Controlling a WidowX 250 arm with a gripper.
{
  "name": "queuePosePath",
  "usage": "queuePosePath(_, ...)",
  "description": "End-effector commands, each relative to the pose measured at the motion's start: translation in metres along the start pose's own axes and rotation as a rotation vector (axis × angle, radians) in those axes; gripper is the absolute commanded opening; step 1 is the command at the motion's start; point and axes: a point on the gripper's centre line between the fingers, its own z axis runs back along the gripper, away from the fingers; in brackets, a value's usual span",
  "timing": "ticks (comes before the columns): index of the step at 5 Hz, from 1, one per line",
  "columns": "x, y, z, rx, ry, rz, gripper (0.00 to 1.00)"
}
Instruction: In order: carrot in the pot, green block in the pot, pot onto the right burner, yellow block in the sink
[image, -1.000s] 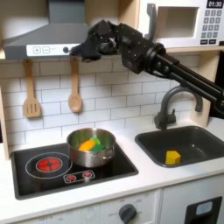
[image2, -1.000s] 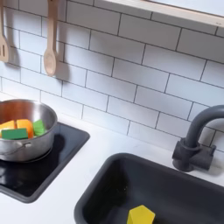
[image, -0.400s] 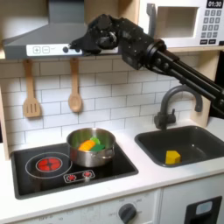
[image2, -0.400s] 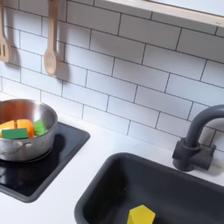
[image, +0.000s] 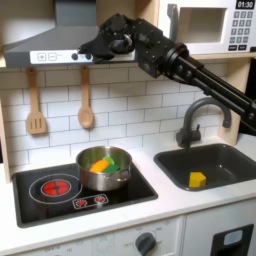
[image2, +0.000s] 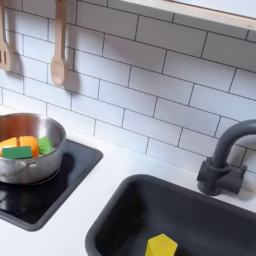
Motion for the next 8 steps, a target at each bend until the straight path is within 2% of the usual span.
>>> queuePosePath(1,-0.003,0.002,0.005,0.000,-0.003,0.004,0.00)
queuePosePath(4,-0.010,-0.001,0.005,-0.008,0.006,0.010,0.00)
queuePosePath(8,-0.008,0.005,0.007,-0.005,-0.007,0.023,0.00)
